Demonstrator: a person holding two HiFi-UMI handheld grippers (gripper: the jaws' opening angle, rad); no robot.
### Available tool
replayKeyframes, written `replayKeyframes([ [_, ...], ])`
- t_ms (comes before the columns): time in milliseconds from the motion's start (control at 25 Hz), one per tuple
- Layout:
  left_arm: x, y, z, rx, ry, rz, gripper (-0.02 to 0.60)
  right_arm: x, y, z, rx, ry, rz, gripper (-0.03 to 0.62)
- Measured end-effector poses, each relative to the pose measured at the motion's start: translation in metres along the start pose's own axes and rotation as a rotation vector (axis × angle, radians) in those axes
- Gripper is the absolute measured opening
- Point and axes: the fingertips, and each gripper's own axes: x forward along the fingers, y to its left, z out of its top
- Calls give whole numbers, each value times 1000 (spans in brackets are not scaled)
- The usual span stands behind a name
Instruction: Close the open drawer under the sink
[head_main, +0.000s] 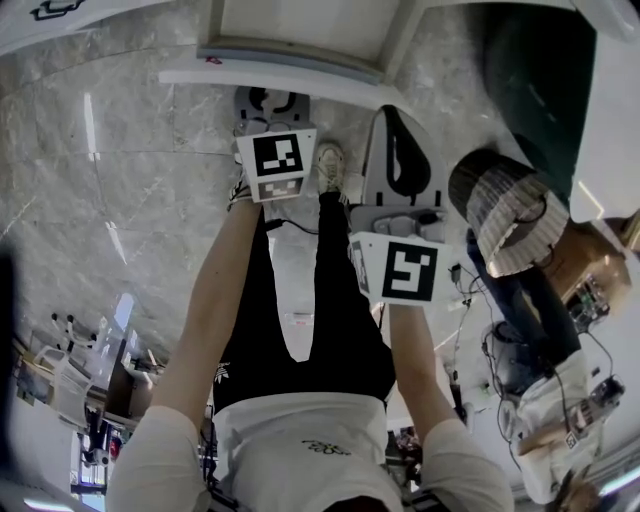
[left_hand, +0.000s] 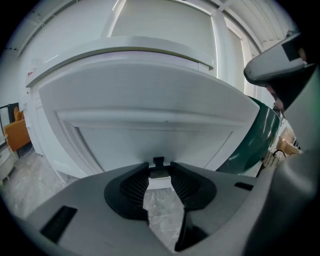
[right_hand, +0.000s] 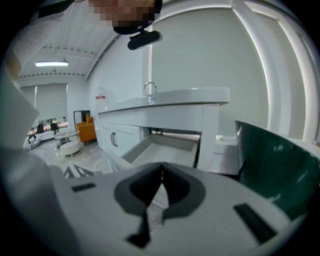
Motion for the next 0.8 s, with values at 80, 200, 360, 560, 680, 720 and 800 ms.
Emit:
replayKeyframes([
  [80,0,1,2,0,2,-5,153,3,-6,2,-20,5,-15,29],
  [200,-8,3,5,2,-12,-15,153,3,-10,3,-26,5,-26,29],
  [360,-16,6,14,-4,-34,-26,153,2,-11,2,-36,11,-22,29],
  [560,-24,8,30,-5,-55,-22,153,-4,-8,12,-31,0,-17,29],
  [680,-25,5,36,-15,-58,-26,153,-9,-10,21,-27,-22,-16,29],
  [720,-25,3,36,-17,-54,-25,153,-11,-11,22,-24,-28,-16,29],
  [800,-25,-1,35,-15,-52,-21,153,-17,-12,26,-18,-38,-18,29],
])
